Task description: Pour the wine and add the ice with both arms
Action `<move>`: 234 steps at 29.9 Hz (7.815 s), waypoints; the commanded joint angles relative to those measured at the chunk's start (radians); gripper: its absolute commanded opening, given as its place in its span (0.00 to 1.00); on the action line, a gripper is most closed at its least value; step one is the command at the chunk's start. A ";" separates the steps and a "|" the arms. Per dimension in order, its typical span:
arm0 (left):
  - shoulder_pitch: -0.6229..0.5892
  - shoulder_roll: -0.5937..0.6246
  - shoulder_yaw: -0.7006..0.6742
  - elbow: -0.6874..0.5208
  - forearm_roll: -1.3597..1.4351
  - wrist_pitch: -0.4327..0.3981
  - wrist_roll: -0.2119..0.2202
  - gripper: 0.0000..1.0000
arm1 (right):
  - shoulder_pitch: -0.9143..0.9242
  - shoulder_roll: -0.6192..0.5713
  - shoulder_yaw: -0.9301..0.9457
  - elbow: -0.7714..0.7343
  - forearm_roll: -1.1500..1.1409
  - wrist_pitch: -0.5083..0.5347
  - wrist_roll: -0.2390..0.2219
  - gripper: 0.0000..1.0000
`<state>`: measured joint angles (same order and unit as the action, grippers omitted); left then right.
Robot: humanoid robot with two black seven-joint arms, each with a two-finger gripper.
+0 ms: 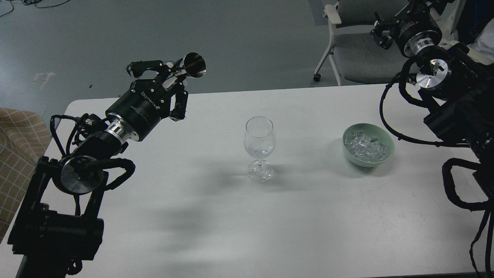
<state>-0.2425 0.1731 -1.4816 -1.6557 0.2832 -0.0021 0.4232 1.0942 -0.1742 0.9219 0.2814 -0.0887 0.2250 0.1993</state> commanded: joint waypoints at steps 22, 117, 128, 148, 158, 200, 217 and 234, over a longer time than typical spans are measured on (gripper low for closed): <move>-0.116 -0.119 -0.259 0.746 -0.397 -0.220 -0.098 0.00 | 0.010 0.010 -0.001 0.001 0.000 -0.046 0.000 1.00; -0.439 0.180 0.073 0.795 -0.316 -0.125 -0.243 0.97 | 0.239 -0.152 -0.734 0.220 -0.537 -0.015 0.037 1.00; -0.422 0.190 0.170 0.794 -0.214 -0.131 -0.299 0.97 | 0.349 -0.185 -0.998 0.234 -0.945 -0.016 0.048 1.00; -0.446 0.174 0.204 0.800 -0.073 -0.271 -0.307 0.97 | 0.415 -0.303 -1.518 0.294 -1.014 0.148 0.289 1.00; -0.472 0.138 0.198 0.794 -0.148 -0.228 -0.285 0.97 | 0.403 -0.401 -1.551 0.533 -1.016 0.198 0.289 0.99; -0.483 0.098 0.201 0.791 -0.148 -0.216 -0.276 0.97 | 0.210 -0.312 -1.578 0.467 -1.214 -0.027 0.289 0.59; -0.478 0.101 0.201 0.791 -0.148 -0.216 -0.276 0.97 | 0.217 -0.291 -1.578 0.472 -1.211 -0.027 0.289 0.58; -0.483 0.105 0.201 0.794 -0.148 -0.216 -0.276 0.97 | 0.216 -0.295 -1.583 0.472 -1.212 -0.024 0.289 0.34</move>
<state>-0.7226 0.2761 -1.2808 -0.8638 0.1351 -0.2178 0.1473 1.3072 -0.4687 -0.6612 0.7557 -1.3009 0.2010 0.4888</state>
